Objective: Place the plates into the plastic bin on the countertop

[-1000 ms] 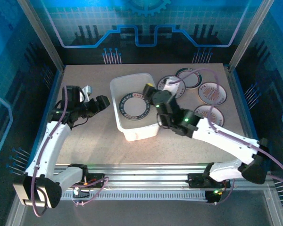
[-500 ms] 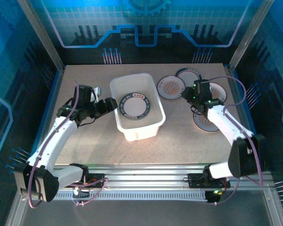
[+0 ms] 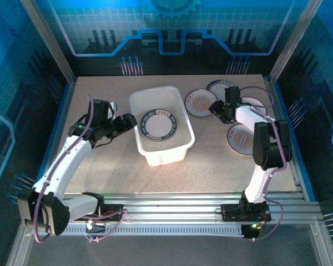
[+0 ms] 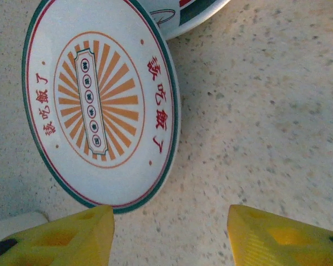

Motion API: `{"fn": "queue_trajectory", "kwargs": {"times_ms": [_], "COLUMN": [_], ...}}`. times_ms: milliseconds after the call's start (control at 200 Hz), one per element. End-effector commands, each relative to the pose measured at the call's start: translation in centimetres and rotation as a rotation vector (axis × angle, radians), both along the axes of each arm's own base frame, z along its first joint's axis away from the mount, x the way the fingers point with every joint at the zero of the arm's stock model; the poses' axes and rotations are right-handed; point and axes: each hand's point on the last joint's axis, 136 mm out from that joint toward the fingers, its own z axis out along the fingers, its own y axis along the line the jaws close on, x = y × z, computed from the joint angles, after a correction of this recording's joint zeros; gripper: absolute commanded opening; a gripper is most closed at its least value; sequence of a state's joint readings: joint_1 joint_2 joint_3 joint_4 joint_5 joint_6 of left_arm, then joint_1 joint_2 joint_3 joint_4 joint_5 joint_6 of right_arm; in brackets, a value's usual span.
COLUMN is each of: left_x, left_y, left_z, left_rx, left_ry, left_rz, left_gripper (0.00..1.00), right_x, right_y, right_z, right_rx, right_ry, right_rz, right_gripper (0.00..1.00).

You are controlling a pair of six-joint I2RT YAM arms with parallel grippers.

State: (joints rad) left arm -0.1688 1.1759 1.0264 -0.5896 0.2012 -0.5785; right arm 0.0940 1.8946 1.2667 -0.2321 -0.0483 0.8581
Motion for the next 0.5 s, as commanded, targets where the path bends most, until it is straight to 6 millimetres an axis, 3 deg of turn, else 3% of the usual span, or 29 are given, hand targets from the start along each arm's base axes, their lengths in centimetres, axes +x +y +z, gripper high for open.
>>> {"fn": "queue_trajectory", "kwargs": {"times_ms": [0, 495], "left_x": [1.2, 1.6], "left_y": [0.3, 0.5], "left_z": [1.9, 1.8], "left_rx": [0.016, 0.028], "left_ry": [-0.051, -0.024], "left_rz": [0.026, 0.042], "left_gripper": [0.76, 0.76], "right_x": [1.7, 3.0], "right_y": [0.3, 0.6], "right_z": [0.0, -2.9], "right_rx": [0.041, 0.042], "right_ry": [-0.018, 0.028], "right_rz": [0.003, -0.020], "right_gripper": [0.54, 0.44]}}
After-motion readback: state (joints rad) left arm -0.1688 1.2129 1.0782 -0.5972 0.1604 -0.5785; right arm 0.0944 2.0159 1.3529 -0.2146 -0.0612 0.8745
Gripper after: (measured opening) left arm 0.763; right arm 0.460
